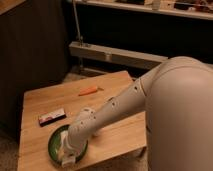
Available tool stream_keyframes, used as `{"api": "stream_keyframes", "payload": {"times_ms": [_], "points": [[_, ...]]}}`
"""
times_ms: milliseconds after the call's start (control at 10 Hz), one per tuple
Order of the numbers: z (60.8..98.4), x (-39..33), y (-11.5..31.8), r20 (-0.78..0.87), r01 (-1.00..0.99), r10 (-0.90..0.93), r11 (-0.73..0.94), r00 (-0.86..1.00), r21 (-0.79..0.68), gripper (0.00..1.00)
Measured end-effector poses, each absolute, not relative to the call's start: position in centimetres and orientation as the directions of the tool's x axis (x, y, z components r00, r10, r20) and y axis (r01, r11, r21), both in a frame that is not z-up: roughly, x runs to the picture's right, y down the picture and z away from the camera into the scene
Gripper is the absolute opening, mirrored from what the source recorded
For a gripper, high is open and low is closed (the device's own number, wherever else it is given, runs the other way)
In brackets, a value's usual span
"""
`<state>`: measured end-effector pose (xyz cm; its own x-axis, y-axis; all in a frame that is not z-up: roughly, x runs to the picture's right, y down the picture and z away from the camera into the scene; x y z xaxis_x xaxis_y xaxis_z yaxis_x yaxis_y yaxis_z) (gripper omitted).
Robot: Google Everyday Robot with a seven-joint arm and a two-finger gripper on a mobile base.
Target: Place the bottle in the ceramic bowl
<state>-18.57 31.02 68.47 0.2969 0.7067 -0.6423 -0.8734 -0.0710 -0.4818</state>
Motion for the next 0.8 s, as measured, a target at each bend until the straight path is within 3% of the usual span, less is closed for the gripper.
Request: {"api": "stream_keyframes", "payload": {"times_ms": [100,300,800], "points": [[68.5,-18.5,31.0,-0.642,-0.874,0.707,-0.071,0.297,-0.481,0.10],[68.1,-18.3,30.8,-0.635,-0.874,0.719,-0.078,0.284,-0.479,0.22],[68.0,-17.8,29.4,-0.638,-0.888,0.720,-0.067,0.272,-0.455,0.74]]}}
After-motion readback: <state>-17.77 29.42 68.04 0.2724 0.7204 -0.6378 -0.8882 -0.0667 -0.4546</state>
